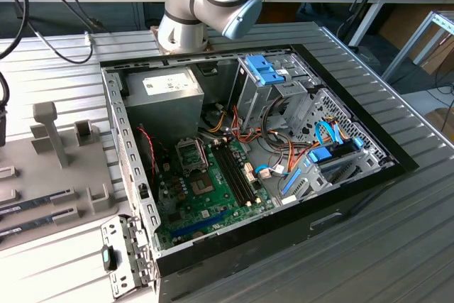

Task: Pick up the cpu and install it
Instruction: 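Pick up the cpu and move it towards the insertion slot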

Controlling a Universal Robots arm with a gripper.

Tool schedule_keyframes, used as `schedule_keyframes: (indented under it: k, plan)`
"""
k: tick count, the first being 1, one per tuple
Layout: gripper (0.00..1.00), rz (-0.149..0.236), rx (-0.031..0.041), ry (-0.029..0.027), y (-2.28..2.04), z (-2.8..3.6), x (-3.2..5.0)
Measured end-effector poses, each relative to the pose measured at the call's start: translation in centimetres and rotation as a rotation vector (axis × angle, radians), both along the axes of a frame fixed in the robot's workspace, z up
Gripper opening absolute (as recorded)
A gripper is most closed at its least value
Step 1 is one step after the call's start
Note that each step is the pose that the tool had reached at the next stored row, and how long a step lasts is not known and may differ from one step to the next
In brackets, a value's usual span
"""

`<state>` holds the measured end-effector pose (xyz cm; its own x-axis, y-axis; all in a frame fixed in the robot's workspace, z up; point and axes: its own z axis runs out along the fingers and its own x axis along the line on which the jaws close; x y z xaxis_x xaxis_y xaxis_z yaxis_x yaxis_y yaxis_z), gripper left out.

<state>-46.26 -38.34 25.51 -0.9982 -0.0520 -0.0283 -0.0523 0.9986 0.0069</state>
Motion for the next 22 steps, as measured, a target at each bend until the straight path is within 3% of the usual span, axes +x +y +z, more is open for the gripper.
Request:
schedule_keyframes:
  k: [13,22]
  plan:
    - [0.47,0.000,0.0009,0.0000,0.00,1.28,0.03]
    - [0.47,0.000,0.0027,0.0000,0.00,2.58,0.06]
